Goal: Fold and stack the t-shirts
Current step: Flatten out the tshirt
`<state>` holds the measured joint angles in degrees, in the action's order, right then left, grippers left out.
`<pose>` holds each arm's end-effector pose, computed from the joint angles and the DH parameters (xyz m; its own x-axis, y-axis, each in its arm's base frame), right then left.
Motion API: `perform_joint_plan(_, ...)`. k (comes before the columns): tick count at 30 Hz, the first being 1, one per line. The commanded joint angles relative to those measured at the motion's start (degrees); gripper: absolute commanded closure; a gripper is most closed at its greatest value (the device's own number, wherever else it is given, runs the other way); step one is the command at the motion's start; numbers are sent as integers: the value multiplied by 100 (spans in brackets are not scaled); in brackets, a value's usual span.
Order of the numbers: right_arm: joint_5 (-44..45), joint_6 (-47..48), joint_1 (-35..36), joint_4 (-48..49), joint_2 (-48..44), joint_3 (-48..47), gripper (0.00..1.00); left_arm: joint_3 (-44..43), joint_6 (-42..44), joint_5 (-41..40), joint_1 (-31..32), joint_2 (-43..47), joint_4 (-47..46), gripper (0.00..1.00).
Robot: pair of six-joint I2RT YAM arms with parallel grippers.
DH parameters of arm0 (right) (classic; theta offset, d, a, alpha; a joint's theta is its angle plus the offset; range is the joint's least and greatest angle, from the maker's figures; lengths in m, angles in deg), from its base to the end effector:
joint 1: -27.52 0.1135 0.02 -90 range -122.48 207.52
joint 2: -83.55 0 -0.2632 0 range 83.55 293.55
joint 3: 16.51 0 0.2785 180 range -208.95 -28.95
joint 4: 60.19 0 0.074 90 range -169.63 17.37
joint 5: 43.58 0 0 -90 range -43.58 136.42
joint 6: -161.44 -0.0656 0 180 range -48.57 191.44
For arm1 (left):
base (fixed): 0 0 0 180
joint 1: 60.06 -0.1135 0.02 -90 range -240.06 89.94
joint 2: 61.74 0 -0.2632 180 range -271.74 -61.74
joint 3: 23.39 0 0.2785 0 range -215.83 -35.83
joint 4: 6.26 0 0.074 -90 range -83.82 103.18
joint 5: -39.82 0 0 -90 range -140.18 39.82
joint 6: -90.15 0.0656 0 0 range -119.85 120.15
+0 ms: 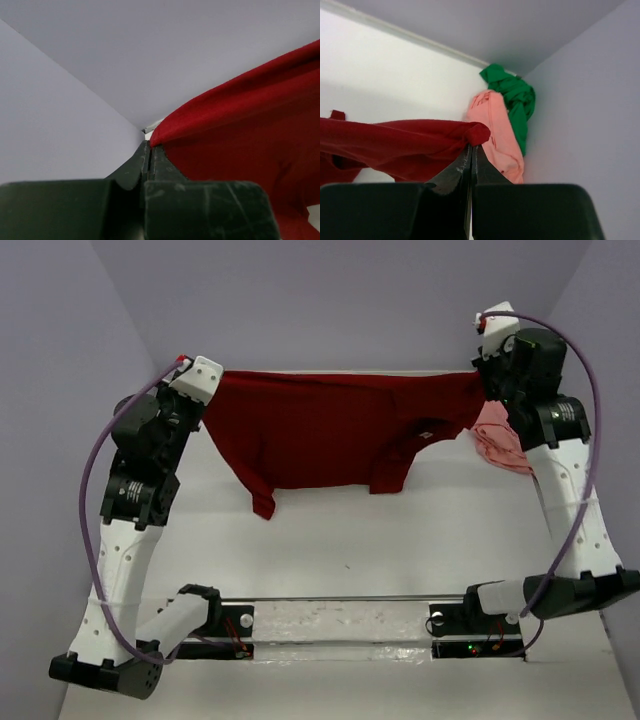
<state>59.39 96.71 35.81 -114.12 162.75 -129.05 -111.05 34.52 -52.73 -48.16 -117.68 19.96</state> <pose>0.3311 0.0334 0.4766 -0.3435 -0.4704 -0.8128 -0.0876 0.8778 -0.4710 0.2436 -0.0484 0.4913 0.1692 0.5407 -0.8240 0.0813 0.8256 0.5584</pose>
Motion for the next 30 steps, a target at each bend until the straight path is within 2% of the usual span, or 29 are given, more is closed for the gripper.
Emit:
perform_joint_plan(1,258,4,-65,598,-1019,-161,100,-414,-71,341,-179,575,37,100)
perform_joint_plan(6,293,-76,-65,704,-2011,-71,100,-721,-62,1089,-460,901,370,100)
perform_joint_plan(12,548,3,-65,704,-2207,-597,100,-1653,-299,1783,-838,770,661,100)
perform_joint_plan(16,619,135,-65,949,-1769,-679,100,-2066,-326,1837,-935,453,635,100)
perform_joint_plan(19,663,363,-65,1510,-1444,-337,100,-1927,-238,1688,-935,207,285,100)
perform_joint_plan(25,628,320,-118,2329,-57,138,100,-855,-80,1371,-935,-408,-821,100)
perform_joint_plan(30,487,267,-118,2708,1166,-87,100,-152,-150,1002,-1023,-1372,-1720,100)
